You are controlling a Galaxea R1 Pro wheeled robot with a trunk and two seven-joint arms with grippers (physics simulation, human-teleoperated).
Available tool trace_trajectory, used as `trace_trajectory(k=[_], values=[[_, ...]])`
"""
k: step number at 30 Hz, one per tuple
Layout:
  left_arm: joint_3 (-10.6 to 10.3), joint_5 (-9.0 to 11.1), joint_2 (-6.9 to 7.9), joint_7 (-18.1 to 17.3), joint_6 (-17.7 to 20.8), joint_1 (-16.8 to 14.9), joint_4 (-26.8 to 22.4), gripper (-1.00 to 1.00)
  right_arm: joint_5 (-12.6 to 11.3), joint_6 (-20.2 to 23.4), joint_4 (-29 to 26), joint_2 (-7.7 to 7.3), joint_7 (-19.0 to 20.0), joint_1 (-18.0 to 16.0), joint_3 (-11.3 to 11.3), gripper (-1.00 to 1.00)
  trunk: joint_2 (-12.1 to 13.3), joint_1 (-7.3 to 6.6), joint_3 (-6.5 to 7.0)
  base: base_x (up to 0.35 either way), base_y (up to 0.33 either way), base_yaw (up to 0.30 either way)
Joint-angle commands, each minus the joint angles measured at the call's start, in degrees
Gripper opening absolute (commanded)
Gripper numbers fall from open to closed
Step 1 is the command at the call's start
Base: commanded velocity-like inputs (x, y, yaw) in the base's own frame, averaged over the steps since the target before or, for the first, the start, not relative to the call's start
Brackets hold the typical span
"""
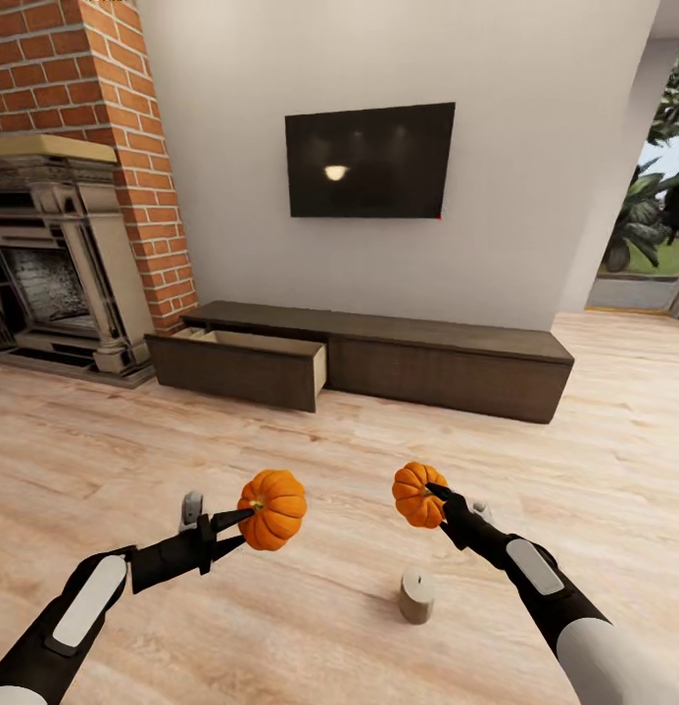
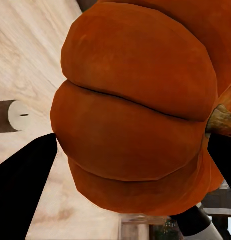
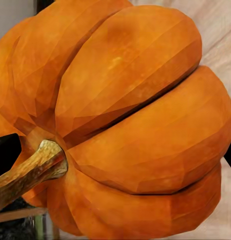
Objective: Place each of the two pumpkins and all three candles from the living room inside a cabinet in the living room (use any cabinet), then make sure every cabinet is closed, and position the cauldron so it is next to a table in the living room.
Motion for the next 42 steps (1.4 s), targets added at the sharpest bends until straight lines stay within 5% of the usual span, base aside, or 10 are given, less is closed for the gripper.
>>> trace_trajectory(k=[1,19,42], values=[[0.05,0.54,0.0,-0.25,0.42,-0.05,0.05,-1.0,-0.54,0.29,-0.04,-0.03,0.04,-0.03,-0.05,-1.0,-0.02,0.0,-0.05,0.191,0.226,0.292],[0.01,0.54,-0.23,-0.25,0.42,-0.05,0.17,-1.0,-0.54,0.29,-0.04,-0.03,0.12,-0.03,-0.05,-1.0,-0.02,0.0,-0.05,0.255,0.185,0.285],[-0.04,0.52,-0.16,-0.25,0.42,-0.05,0.18,-1.0,-0.54,0.29,-0.04,-0.02,0.13,-0.03,-0.05,-1.0,-0.02,0.0,-0.05,0.283,0.163,0.088]])
